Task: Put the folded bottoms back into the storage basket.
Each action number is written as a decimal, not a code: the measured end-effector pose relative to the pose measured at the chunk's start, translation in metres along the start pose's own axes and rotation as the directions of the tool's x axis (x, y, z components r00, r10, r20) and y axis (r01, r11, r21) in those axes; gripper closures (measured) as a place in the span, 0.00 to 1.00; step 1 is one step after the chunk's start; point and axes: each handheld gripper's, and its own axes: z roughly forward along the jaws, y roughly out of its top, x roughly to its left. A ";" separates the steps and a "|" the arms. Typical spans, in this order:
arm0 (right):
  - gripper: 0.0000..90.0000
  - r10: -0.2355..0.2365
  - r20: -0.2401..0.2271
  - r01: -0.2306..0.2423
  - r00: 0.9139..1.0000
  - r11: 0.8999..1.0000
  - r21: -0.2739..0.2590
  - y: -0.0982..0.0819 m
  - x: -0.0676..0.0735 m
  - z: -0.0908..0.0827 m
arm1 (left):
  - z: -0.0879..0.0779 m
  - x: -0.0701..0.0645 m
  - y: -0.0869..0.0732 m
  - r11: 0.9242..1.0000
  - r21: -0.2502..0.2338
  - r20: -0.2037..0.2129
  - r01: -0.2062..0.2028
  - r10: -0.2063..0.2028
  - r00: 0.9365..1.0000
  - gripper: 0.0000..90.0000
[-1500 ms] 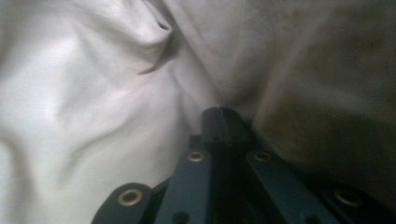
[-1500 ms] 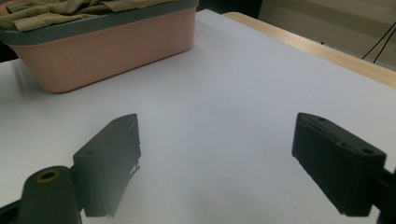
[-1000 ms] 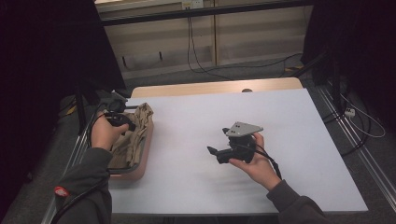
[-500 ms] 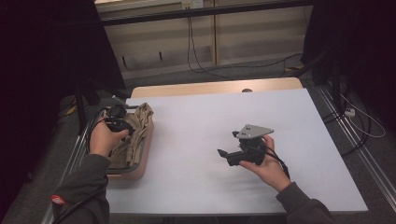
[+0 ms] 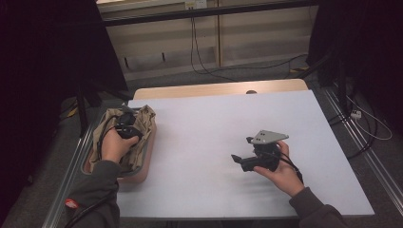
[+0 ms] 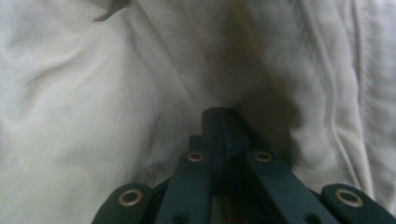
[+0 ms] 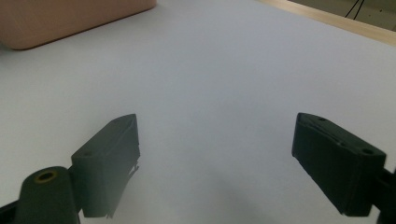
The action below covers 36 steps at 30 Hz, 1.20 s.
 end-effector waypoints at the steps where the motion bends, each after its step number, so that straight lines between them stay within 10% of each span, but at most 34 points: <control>1: 0.16 -0.002 0.000 0.002 1.000 1.000 -0.001 0.000 0.000 0.000 | 0.002 0.000 0.000 1.000 -0.004 0.000 0.006 -0.006 1.000 1.00; 17: 0.16 -0.011 -0.004 0.011 1.000 1.000 0.004 -0.002 0.002 0.001 | 0.025 0.012 -0.006 0.999 -0.005 -0.002 0.051 -0.051 0.999 1.00; 36: 0.16 -0.006 -0.004 0.006 1.000 1.000 -0.004 -0.001 0.000 -0.001 | -0.012 0.018 0.028 0.996 -0.067 -0.038 0.052 -0.055 0.998 1.00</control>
